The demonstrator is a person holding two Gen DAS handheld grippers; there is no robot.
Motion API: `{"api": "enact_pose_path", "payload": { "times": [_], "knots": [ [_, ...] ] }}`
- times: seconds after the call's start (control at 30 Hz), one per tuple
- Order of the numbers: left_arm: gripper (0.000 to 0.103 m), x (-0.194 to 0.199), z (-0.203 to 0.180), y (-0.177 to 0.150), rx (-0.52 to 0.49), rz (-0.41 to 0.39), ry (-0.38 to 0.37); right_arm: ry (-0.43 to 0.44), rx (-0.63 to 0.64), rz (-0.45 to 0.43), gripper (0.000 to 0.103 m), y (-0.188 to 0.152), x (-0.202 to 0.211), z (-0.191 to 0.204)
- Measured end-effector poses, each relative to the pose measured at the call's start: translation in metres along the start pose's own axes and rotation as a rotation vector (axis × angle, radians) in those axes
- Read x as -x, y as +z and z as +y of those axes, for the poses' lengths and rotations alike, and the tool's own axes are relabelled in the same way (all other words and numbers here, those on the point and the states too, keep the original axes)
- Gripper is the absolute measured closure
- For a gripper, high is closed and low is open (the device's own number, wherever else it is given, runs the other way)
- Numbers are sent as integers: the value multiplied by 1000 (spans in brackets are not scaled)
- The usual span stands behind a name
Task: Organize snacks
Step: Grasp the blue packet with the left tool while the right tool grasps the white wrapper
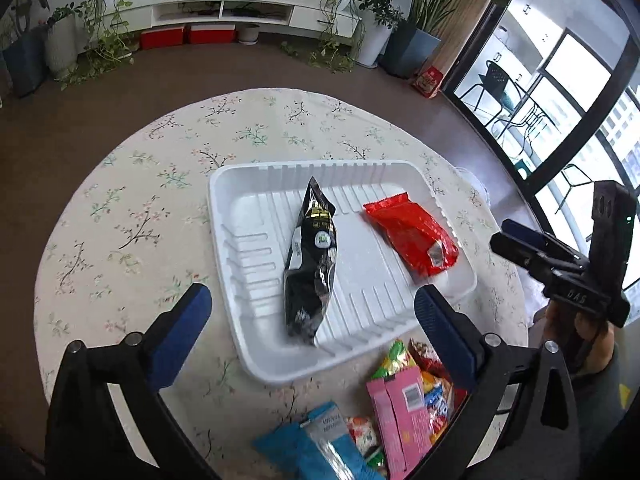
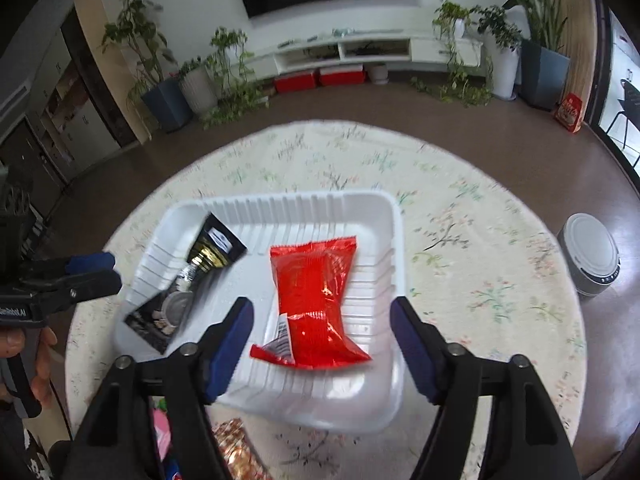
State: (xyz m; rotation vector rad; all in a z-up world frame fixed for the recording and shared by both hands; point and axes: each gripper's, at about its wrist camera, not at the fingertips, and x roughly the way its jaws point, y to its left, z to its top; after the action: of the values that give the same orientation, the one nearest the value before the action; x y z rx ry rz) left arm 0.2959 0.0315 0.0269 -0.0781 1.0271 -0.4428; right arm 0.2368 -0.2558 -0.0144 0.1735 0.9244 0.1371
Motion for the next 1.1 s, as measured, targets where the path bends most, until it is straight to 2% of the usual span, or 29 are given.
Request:
{"api": "enact_pose_path", "payload": {
  "times": [0.1,0.17,0.27,0.37,0.47,0.53,0.67,0.87,0.93,1.0,1.07,1.1],
  "knots": [
    [0,26,-7,-27,-29,-32,26,26,-23,-77,15,-14,42,-1],
    [0,44,-13,-52,-66,-82,70,28,-32,-116,10,-29,65,0],
    [0,65,-25,-87,-92,-157,128,40,-33,-125,8,-52,89,7],
    [0,67,-26,-112,-37,-88,182,47,-36,-116,8,-76,103,15],
    [0,64,-32,-134,-22,-71,247,19,-71,-80,8,-104,109,21],
    [0,54,-36,-142,-23,-41,255,38,-122,-48,8,-121,108,20],
    [0,31,-43,-149,-46,7,277,76,-215,5,9,-145,101,17],
    [2,2,-49,-143,-79,73,284,98,-232,45,12,-159,90,20],
    [6,-6,-49,-139,-86,85,282,103,-234,50,12,-161,89,20],
    [24,-13,-47,-137,-92,100,286,109,-235,54,12,-162,87,20],
    [35,-20,-43,-136,-88,120,272,110,-236,55,12,-164,85,20],
    [36,-23,-42,-136,-89,126,272,110,-236,58,12,-163,86,20]
  ]
}}
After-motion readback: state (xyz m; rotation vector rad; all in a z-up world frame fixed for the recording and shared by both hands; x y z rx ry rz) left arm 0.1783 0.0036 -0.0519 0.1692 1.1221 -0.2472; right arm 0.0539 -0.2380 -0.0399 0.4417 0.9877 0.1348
